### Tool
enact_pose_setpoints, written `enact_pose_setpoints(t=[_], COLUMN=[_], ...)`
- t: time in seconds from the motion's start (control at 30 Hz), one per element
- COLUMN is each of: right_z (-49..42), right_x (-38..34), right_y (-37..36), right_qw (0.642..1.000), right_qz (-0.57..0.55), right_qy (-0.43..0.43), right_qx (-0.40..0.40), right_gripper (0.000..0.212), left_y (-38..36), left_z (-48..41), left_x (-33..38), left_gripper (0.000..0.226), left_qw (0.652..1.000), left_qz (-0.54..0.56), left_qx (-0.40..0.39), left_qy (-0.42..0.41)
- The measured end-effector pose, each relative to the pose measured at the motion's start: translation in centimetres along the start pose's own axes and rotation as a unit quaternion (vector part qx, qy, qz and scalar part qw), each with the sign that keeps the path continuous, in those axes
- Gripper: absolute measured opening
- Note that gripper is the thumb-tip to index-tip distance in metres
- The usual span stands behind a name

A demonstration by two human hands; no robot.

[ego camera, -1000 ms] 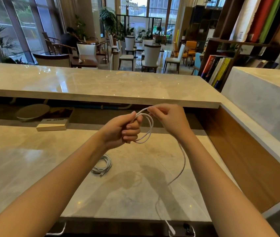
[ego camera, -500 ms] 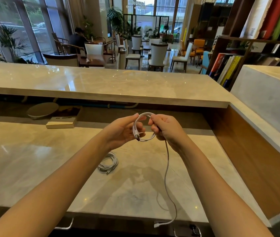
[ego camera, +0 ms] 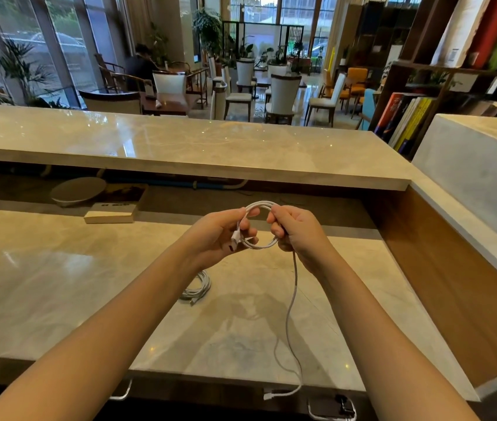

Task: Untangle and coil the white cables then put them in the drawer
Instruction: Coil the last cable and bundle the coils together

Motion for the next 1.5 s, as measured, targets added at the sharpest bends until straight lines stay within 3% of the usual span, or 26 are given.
enact_pose_setpoints(t=[0.13, 0.23, 0.4, 0.47, 0.57, 0.73, 0.93, 1.17, 1.37, 1.5], right_z=[0.0, 0.1, 0.3, 0.5, 0.4, 0.5, 0.4, 0.2, 0.0, 0.0], right_x=[0.1, 0.2, 0.4, 0.5, 0.6, 1.3, 1.8, 1.5, 1.3, 1.0], right_y=[-0.2, -0.1, 0.1, 0.1, 0.1, 0.3, -0.2, 0.0, -0.6, -0.8], right_qw=[1.0, 1.0, 0.999, 0.999, 0.999, 0.998, 0.998, 0.999, 0.999, 0.996], right_qz=[-0.017, -0.021, -0.026, -0.028, -0.021, 0.009, 0.023, -0.015, -0.033, -0.085], right_qy=[0.0, -0.004, -0.007, -0.002, 0.0, -0.013, -0.027, 0.002, -0.006, -0.032], right_qx=[0.003, 0.015, 0.022, 0.02, 0.037, 0.057, 0.052, -0.036, -0.024, 0.0], right_gripper=[0.034, 0.035, 0.035, 0.035, 0.035, 0.035, 0.035, 0.026, 0.027, 0.032], left_y=[0.1, 0.3, 0.6, 0.5, 0.2, -0.1, -0.1, 0.0, 0.1, 0.0], left_z=[0.1, 0.3, 0.5, 0.6, 0.8, 0.4, 0.1, -0.4, -0.4, -0.5], left_x=[0.0, 0.0, -0.3, -0.7, -1.1, -0.8, -0.7, -1.0, -1.1, -1.3], left_gripper=[0.021, 0.03, 0.025, 0.022, 0.022, 0.021, 0.027, 0.03, 0.026, 0.029], left_qw=[0.99, 0.974, 0.968, 0.976, 0.998, 0.997, 0.998, 0.999, 0.997, 0.996], left_qz=[-0.14, -0.222, -0.245, -0.212, -0.065, 0.062, 0.015, -0.005, -0.049, 0.083], left_qx=[0.03, 0.051, 0.062, 0.045, 0.006, 0.0, 0.027, 0.034, 0.032, -0.006], left_qy=[0.012, 0.016, 0.001, 0.006, -0.01, -0.042, -0.046, -0.033, -0.044, -0.036])
Point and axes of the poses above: each hand's wrist, its own z-axis away from the middle knuckle, its own y-axis out of the back of the hand, x = y × z, the point moved 1 cm from there along -z, towards the middle knuckle, and after that the axes turned 13 degrees about -x, right-handed, at the moved point
